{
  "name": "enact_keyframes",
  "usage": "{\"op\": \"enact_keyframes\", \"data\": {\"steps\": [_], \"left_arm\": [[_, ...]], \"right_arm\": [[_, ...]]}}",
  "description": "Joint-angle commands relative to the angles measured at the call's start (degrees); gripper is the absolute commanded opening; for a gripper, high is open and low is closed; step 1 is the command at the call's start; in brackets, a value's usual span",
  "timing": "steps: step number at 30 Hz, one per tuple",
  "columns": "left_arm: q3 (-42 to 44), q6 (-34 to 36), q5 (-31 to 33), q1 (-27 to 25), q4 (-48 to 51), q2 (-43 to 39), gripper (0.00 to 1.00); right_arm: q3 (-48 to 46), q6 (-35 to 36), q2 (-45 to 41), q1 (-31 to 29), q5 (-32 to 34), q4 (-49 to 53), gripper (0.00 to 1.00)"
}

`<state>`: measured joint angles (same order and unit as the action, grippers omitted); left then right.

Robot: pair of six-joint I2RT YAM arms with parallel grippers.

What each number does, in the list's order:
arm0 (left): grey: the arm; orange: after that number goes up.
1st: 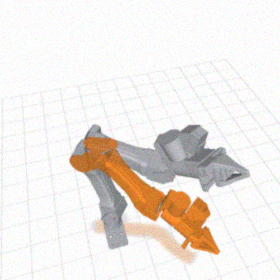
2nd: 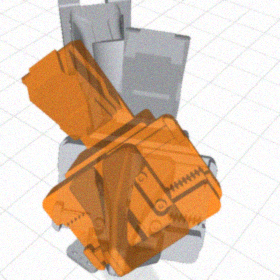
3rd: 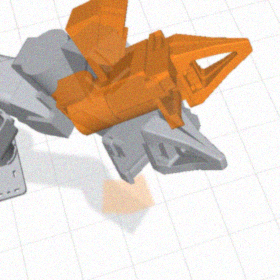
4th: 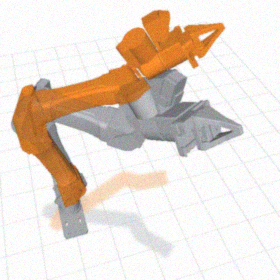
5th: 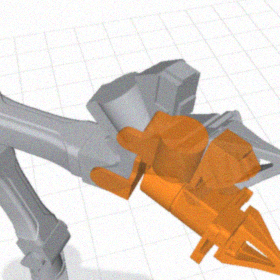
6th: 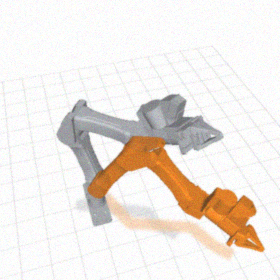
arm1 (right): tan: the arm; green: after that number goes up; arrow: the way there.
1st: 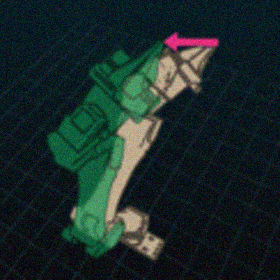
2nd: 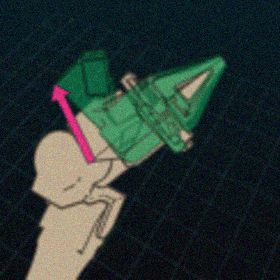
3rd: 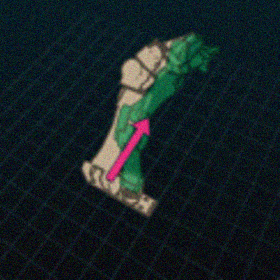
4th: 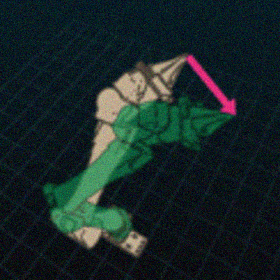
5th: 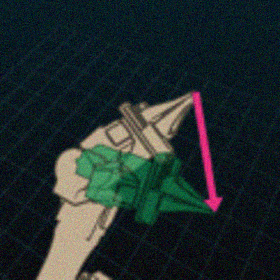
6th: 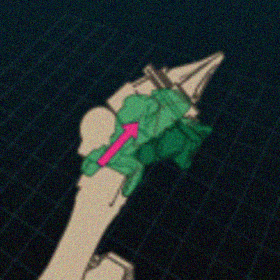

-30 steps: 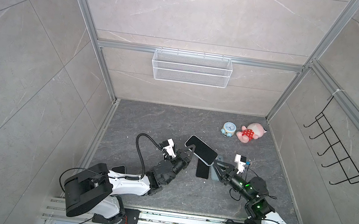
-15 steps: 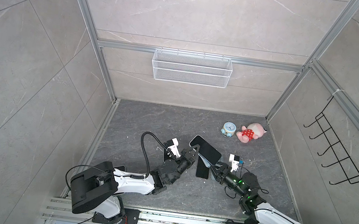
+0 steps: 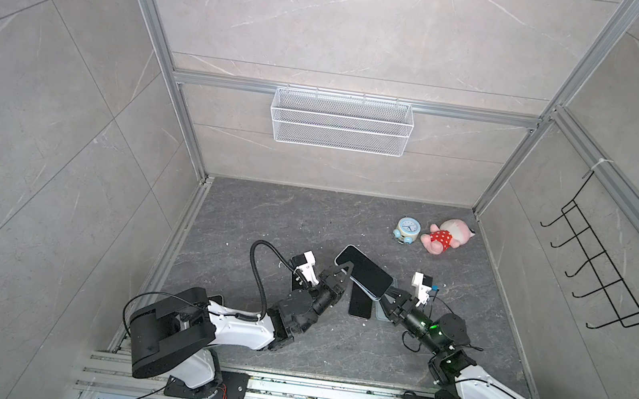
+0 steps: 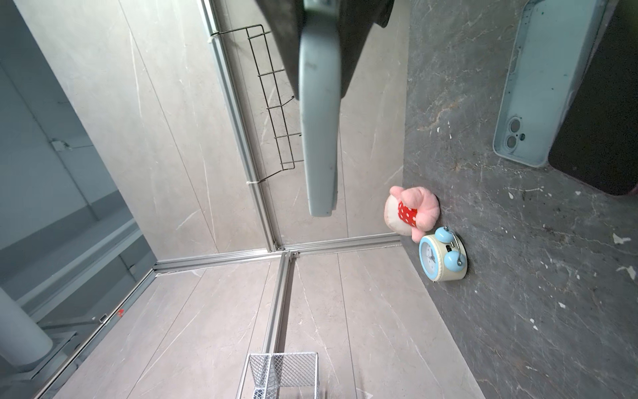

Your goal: Take the phone out of the phone case

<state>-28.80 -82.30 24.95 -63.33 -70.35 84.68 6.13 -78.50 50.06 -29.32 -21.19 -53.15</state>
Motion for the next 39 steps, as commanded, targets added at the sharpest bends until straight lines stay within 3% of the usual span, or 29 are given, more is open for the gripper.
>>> {"op": "enact_keyframes", "data": {"steps": [1, 7, 8, 11, 13, 16, 19, 22, 24, 28, 32, 39], "left_arm": [[1.2, -2.0, 1.1, -0.3, -7.1, -1.5, 0.00], [3.1, -2.8, 4.1, 0.4, -3.8, -1.0, 0.01], [3.0, -2.6, 4.1, 0.7, -1.8, -1.5, 0.23], [1.6, -1.0, 2.8, 1.9, 7.2, -3.7, 0.55], [0.3, 2.2, 2.4, 2.9, 13.8, -6.6, 0.69], [-3.0, 9.2, 2.7, 3.2, 31.0, -14.7, 0.80], [-8.6, 18.5, 3.6, 3.0, 48.7, -21.7, 0.83], [-13.9, 31.8, -2.3, 2.9, 54.3, -23.8, 0.83], [-23.4, 44.3, -5.1, 1.2, 67.6, -21.4, 0.83], [-37.3, 61.9, -2.5, -6.1, 85.5, -13.8, 0.83], [-44.5, 68.9, -2.4, -8.3, 97.6, -6.4, 0.80], [-48.6, 72.0, -5.9, -9.4, 99.3, 3.4, 0.78]], "right_arm": [[0.1, 0.2, -3.5, -0.2, 0.7, 4.3, 0.18], [0.2, 0.3, -9.5, -0.2, 0.0, 12.3, 0.00], [0.8, 0.8, -10.9, -0.2, 0.1, 15.6, 0.00], [2.9, 2.3, -14.9, -0.2, 1.2, 24.3, 0.00], [5.0, 4.0, -17.5, -0.2, 2.5, 32.0, 0.00], [9.2, 6.8, -20.7, -0.2, 5.5, 44.8, 0.00], [12.0, 7.9, -21.5, -0.2, 7.7, 51.0, 0.00], [14.3, 8.8, -20.0, -0.2, 8.4, 53.5, 0.00], [15.8, 9.6, -18.6, -0.2, 8.5, 55.0, 0.00], [17.7, 10.3, -16.7, -0.2, 8.6, 56.2, 0.00], [18.7, 10.9, -16.3, -0.1, 9.2, 57.4, 0.00], [18.6, 11.2, -15.4, -0.2, 8.8, 57.1, 0.00]]}}
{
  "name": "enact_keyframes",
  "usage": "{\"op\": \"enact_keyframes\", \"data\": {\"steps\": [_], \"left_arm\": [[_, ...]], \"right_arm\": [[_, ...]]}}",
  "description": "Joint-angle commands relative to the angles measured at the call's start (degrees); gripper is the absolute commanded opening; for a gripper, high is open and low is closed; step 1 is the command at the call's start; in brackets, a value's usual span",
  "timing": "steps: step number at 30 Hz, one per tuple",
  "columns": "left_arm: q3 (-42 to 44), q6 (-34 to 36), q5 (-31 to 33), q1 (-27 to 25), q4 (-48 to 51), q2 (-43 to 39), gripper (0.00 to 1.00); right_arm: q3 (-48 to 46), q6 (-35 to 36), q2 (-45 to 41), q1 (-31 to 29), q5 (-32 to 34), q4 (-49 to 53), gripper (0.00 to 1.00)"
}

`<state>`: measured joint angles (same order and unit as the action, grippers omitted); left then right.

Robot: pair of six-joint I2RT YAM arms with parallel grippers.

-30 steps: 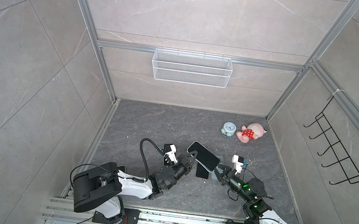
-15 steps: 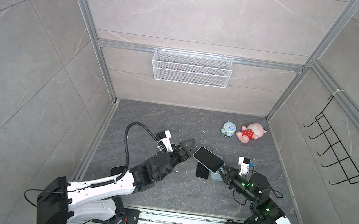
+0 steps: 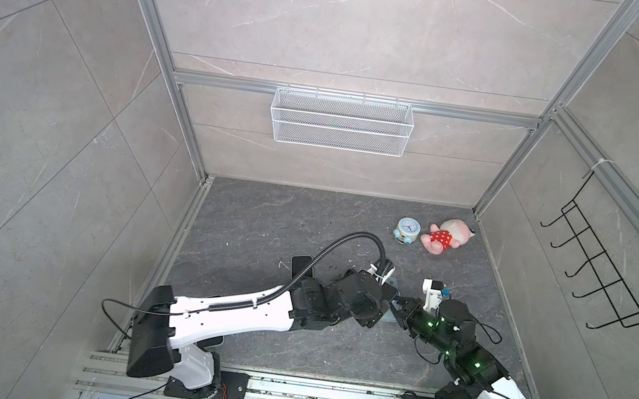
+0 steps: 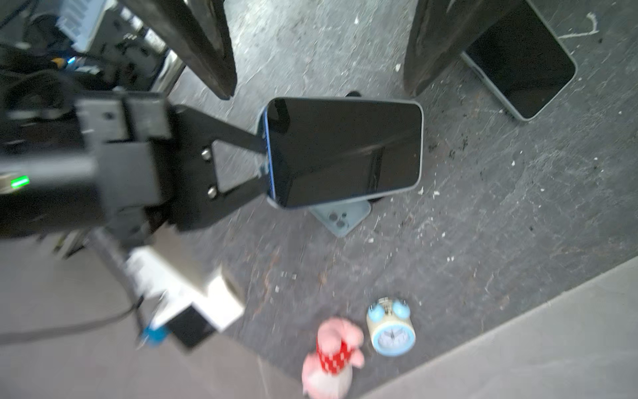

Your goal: Take the phone out of the phone case

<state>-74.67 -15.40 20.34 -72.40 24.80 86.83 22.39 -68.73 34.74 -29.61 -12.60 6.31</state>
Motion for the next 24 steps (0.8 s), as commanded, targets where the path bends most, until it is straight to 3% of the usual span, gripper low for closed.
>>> {"op": "enact_keyframes", "data": {"steps": [1, 9, 14, 24], "left_arm": [[-3.0, 5.2, -1.0, -0.3, 3.6, 2.1, 0.78], [-3.4, 5.6, 3.1, 0.0, -0.5, 4.8, 0.76], [-3.6, 6.2, 2.6, 0.4, -3.2, 5.4, 0.75], [-6.3, 9.3, 8.1, 0.7, -1.7, 10.4, 0.62]], "right_arm": [[2.3, 1.4, 0.0, 0.1, 0.2, -2.4, 0.00], [1.3, 1.5, 0.5, 0.1, -0.9, -4.1, 0.00], [0.8, 1.4, 0.8, 0.0, -1.4, -5.1, 0.00], [0.3, 1.2, -0.1, 0.1, -1.9, -5.5, 0.00]]}}
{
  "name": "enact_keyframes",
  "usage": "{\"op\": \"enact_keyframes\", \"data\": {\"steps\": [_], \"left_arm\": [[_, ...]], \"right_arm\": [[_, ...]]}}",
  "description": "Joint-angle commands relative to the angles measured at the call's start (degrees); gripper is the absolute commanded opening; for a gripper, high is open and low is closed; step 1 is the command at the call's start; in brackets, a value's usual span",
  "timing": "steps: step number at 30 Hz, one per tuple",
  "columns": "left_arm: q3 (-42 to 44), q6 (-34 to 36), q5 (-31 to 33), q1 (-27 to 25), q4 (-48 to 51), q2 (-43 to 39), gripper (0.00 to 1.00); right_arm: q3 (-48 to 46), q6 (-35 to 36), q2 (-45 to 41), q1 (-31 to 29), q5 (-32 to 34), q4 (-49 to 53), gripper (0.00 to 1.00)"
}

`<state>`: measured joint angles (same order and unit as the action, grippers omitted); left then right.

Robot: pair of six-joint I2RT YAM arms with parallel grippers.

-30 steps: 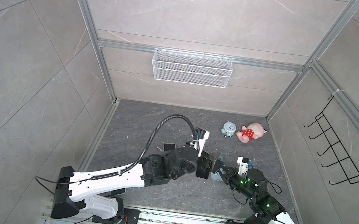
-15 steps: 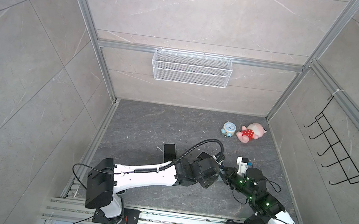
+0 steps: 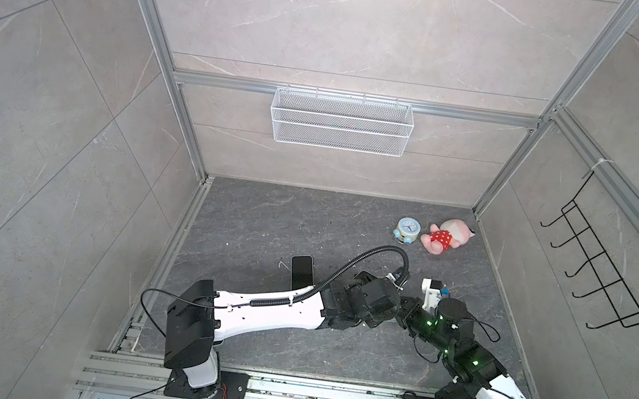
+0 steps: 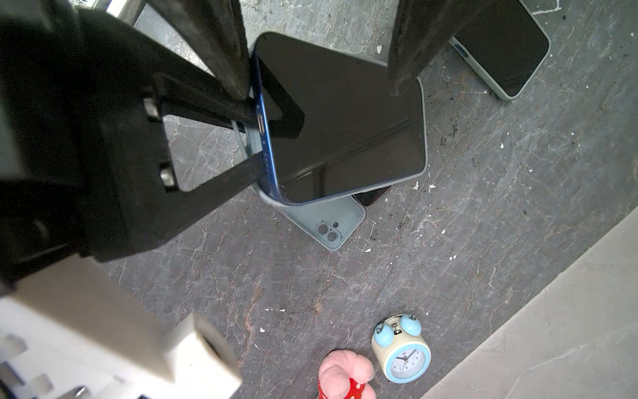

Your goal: Take the phone out of the phone case

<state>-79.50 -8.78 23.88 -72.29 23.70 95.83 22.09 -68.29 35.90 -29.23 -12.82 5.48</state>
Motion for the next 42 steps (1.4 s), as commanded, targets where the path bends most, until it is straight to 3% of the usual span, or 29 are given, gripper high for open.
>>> {"op": "enact_keyframes", "data": {"steps": [1, 11, 18, 27, 35, 42], "left_arm": [[-1.8, 3.1, 5.1, 0.6, -0.2, 1.9, 0.61], [-0.5, 8.6, 12.2, 0.7, 0.9, 5.2, 0.45], [2.3, 10.6, 10.2, 2.2, -1.6, 3.2, 0.31], [5.5, 14.9, 8.4, 3.8, -9.5, -0.7, 0.01], [13.8, 27.6, 8.2, 5.5, -26.1, -8.4, 0.00], [20.2, 36.5, -3.0, 14.5, -37.8, -8.4, 0.00]], "right_arm": [[0.7, 0.9, -1.4, -0.3, -1.5, -4.5, 0.00], [2.7, 0.6, -1.4, -0.3, -0.5, -2.7, 0.00], [2.8, 0.7, -0.8, -0.3, 0.5, -2.4, 0.00], [3.3, 2.3, 3.0, 0.0, 2.6, -1.0, 0.00], [7.0, 4.5, 12.9, 8.4, 0.3, -0.2, 0.00], [10.8, 2.4, 25.5, 17.8, -3.7, -5.4, 0.00]]}}
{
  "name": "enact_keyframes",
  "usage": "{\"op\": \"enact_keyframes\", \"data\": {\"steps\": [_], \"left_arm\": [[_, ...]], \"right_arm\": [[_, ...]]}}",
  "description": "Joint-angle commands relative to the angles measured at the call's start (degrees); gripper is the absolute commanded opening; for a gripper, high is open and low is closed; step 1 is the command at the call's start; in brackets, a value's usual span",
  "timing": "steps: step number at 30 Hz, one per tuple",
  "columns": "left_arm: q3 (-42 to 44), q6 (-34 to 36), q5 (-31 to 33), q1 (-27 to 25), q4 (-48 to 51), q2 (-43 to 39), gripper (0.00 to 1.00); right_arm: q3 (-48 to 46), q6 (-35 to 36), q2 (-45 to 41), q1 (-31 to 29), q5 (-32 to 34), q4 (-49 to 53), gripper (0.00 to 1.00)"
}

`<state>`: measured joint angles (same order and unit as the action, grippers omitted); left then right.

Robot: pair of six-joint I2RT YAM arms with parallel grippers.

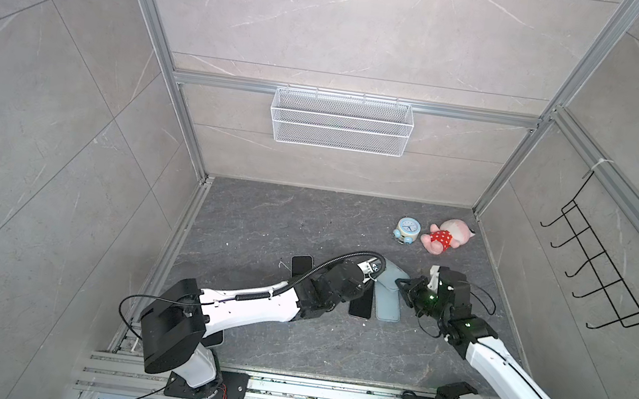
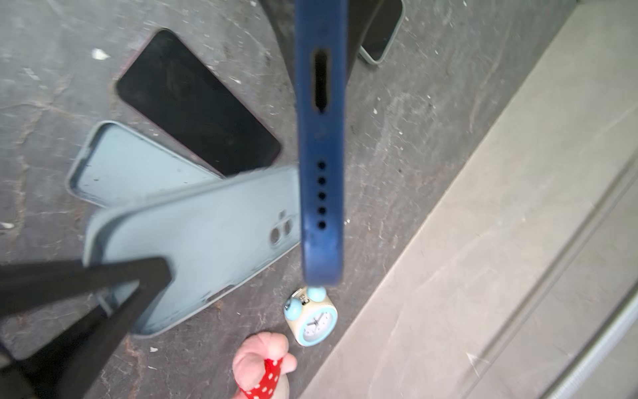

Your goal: Take the phone out of the phone case

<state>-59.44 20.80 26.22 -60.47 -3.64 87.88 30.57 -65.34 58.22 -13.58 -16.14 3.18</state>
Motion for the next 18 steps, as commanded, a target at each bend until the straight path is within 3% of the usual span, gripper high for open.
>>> {"op": "enact_keyframes", "data": {"steps": [1, 10, 14, 18], "left_arm": [[0.1, 7.8, -7.2, 3.9, -11.3, 0.5, 0.00], [-3.2, 21.6, -18.1, 11.8, -24.4, 15.1, 0.00], [-6.5, 27.9, -20.0, 13.9, -28.1, 21.6, 0.00], [-9.0, 33.5, -25.8, 16.3, -30.8, 26.5, 0.00]], "right_arm": [[2.6, -1.1, 4.7, 2.9, -0.9, -4.4, 0.00], [6.9, -7.1, 19.8, 4.8, 1.3, -12.5, 0.00], [7.4, -11.3, 24.2, 4.9, 5.4, -14.6, 0.00], [7.5, -15.8, 28.0, 4.9, 9.8, -16.7, 0.00]]}}
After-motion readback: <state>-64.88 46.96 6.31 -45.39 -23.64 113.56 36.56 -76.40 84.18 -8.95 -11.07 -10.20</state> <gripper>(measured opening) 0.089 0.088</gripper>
